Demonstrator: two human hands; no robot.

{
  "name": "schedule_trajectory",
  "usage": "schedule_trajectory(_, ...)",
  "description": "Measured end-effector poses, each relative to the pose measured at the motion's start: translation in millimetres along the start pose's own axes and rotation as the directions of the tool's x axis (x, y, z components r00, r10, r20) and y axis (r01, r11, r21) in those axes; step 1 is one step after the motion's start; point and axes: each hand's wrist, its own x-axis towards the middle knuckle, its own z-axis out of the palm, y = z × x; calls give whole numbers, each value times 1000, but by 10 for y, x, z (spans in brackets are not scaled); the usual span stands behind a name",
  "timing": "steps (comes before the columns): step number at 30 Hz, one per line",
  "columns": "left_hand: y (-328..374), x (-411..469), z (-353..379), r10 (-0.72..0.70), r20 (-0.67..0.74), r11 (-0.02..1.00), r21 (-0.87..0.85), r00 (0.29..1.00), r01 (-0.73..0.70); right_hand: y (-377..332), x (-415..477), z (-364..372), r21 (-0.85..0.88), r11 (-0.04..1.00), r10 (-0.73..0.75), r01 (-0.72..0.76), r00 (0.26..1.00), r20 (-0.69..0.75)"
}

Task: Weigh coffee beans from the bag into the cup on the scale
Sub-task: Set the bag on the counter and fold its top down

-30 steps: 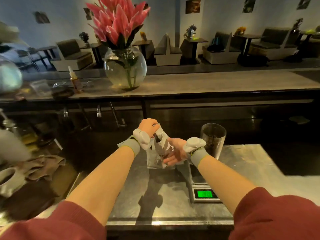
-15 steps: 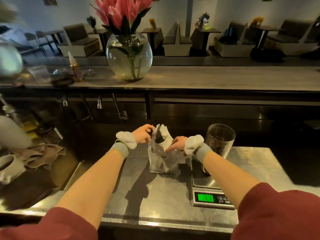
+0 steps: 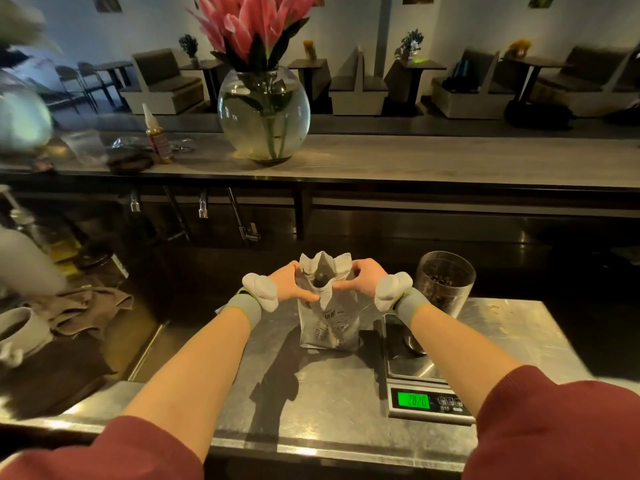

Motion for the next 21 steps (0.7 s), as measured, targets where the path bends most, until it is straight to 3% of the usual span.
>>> schedule_trajectory(4, 74, 10, 73, 75, -182, 986, -135, 980, -101, 19, -31, -26, 76, 997, -12, 24, 989, -149)
schedule_trajectory(8, 98, 14, 155, 47, -336, 964, -231, 941, -130, 52, -52, -45, 131, 991, 2, 18, 988, -151)
schedule_trajectory(16, 91, 12, 226, -13, -284, 949, -307, 959, -78, 58, -155, 18, 263, 964, 32, -31, 999, -1)
schedule_trajectory(21, 143, -33, 242, 20, -235, 901, -416, 972, -120, 57, -120, 90, 353, 936, 34, -7, 997, -70)
